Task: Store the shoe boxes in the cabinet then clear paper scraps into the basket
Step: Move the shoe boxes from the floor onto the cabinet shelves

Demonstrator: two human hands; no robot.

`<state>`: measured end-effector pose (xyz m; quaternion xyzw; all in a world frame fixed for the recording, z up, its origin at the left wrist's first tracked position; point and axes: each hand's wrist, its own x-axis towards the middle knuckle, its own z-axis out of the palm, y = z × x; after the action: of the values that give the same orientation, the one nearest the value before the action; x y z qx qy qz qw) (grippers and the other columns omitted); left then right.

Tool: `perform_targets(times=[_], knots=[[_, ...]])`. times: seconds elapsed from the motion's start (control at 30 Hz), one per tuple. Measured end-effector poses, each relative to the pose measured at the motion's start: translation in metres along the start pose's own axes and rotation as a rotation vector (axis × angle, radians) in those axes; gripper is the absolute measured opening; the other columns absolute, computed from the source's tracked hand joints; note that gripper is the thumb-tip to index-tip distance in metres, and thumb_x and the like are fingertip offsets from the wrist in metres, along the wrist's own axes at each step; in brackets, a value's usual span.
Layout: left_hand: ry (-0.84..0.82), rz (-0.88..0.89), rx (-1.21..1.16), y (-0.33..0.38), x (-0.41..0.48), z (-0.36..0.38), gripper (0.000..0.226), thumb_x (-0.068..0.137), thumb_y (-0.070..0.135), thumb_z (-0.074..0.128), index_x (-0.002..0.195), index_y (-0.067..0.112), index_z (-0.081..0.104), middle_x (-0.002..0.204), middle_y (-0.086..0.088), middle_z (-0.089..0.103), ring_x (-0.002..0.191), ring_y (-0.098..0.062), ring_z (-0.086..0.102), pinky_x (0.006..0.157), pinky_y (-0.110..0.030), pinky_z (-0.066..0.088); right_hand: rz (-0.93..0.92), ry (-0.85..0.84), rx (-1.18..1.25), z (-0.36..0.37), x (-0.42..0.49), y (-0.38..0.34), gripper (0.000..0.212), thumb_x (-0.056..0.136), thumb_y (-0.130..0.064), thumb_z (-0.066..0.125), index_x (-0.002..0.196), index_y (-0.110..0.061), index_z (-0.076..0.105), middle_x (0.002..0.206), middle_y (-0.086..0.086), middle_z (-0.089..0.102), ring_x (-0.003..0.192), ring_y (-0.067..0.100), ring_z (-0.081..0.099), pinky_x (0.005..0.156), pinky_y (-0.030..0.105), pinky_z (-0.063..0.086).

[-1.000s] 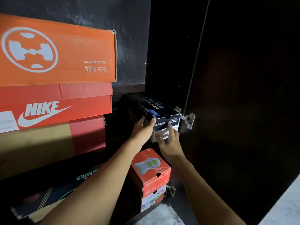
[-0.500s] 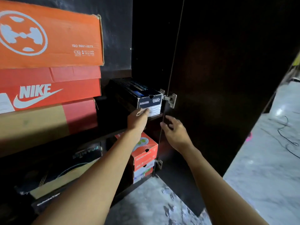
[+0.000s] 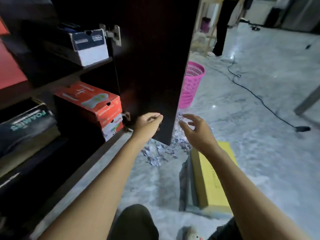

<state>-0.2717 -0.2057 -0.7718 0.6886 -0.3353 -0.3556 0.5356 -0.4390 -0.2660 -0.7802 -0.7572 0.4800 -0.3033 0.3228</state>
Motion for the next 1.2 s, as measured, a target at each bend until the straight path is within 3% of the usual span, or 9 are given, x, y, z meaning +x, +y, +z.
perform_targets(times=[0.13,0.33,0.5,0.7,0.8,0.9,1.0,1.13,1.2], knots=[[-0.162,0.001,0.076,-0.033,-0.021,0.055,0.017,0.088,0.032,0.063,0.1,0.025,0.072,0.094,-0.002,0.071,0.08,-0.015,0.064,0.059,-0.021,0.045,0.125,0.055,-0.057,-0.024,-0.036,0.05,0.041,0.095,-0.044,0.058,0.131,-0.025,0.059,0.136,-0.001,0.057,0.121,0.016,0.057,0.099,0.041,0.048],[-0.297,-0.029,0.223,-0.093,-0.061,0.126,0.034,0.092,0.037,0.061,0.122,0.021,0.063,0.095,0.008,0.059,0.092,-0.013,0.059,0.073,-0.021,0.041,0.326,0.07,-0.195,-0.036,-0.089,0.129,0.046,0.094,-0.048,0.055,0.134,-0.024,0.056,0.139,0.002,0.056,0.117,0.022,0.059,0.095,0.04,0.049],[-0.315,-0.179,0.234,-0.16,-0.089,0.179,0.064,0.081,0.052,0.063,0.138,0.026,0.047,0.127,0.001,0.059,0.113,-0.021,0.058,0.097,-0.034,0.048,0.51,0.092,-0.406,-0.039,-0.13,0.201,0.061,0.091,-0.051,0.053,0.145,-0.024,0.043,0.146,0.009,0.045,0.133,0.029,0.044,0.101,0.043,0.041],[-0.336,-0.422,0.119,-0.199,-0.126,0.208,0.073,0.092,0.051,0.056,0.152,0.027,0.022,0.152,0.003,0.035,0.13,-0.022,0.043,0.102,-0.042,0.041,0.605,0.026,-0.324,-0.041,-0.177,0.251,0.084,0.087,-0.055,0.059,0.153,-0.019,0.021,0.148,0.014,0.034,0.133,0.035,0.041,0.102,0.048,0.04],[-0.308,-0.359,0.162,-0.197,-0.136,0.212,0.052,0.091,0.044,0.06,0.137,0.027,0.042,0.131,0.003,0.052,0.116,-0.024,0.053,0.101,-0.045,0.047,0.524,0.075,-0.181,-0.046,-0.19,0.259,0.091,0.083,-0.049,0.068,0.153,-0.014,0.021,0.147,0.015,0.035,0.13,0.033,0.044,0.1,0.044,0.044],[-0.231,-0.313,0.218,-0.203,-0.14,0.206,0.018,0.089,0.038,0.061,0.098,0.024,0.056,0.107,0.002,0.06,0.1,-0.024,0.058,0.09,-0.04,0.051,0.462,0.092,-0.101,-0.055,-0.206,0.266,0.088,0.082,-0.043,0.074,0.15,-0.014,0.028,0.145,0.011,0.039,0.128,0.028,0.046,0.094,0.037,0.043],[-0.141,-0.296,0.224,-0.214,-0.147,0.199,0.027,0.085,0.045,0.059,0.075,0.02,0.058,0.086,-0.003,0.065,0.093,-0.029,0.065,0.069,-0.032,0.046,0.432,0.105,-0.022,-0.056,-0.227,0.278,0.099,0.077,-0.05,0.077,0.154,-0.018,0.023,0.147,0.007,0.037,0.132,0.023,0.044,0.1,0.041,0.045],[-0.206,-0.332,0.188,-0.221,-0.151,0.201,0.041,0.088,0.053,0.057,0.114,0.022,0.06,0.111,-0.001,0.064,0.1,-0.023,0.061,0.073,-0.033,0.045,0.456,0.076,0.084,-0.053,-0.242,0.286,0.11,0.068,-0.065,0.079,0.153,-0.027,0.02,0.146,-0.003,0.035,0.13,0.011,0.042,0.103,0.043,0.045],[-0.274,-0.378,0.155,-0.221,-0.152,0.204,0.058,0.087,0.06,0.055,0.135,0.03,0.048,0.125,0.003,0.057,0.11,-0.024,0.056,0.081,-0.038,0.046,0.409,0.076,0.117,-0.049,-0.244,0.288,0.096,0.063,-0.069,0.08,0.142,-0.037,0.034,0.138,-0.008,0.046,0.124,0.008,0.049,0.098,0.043,0.051]])
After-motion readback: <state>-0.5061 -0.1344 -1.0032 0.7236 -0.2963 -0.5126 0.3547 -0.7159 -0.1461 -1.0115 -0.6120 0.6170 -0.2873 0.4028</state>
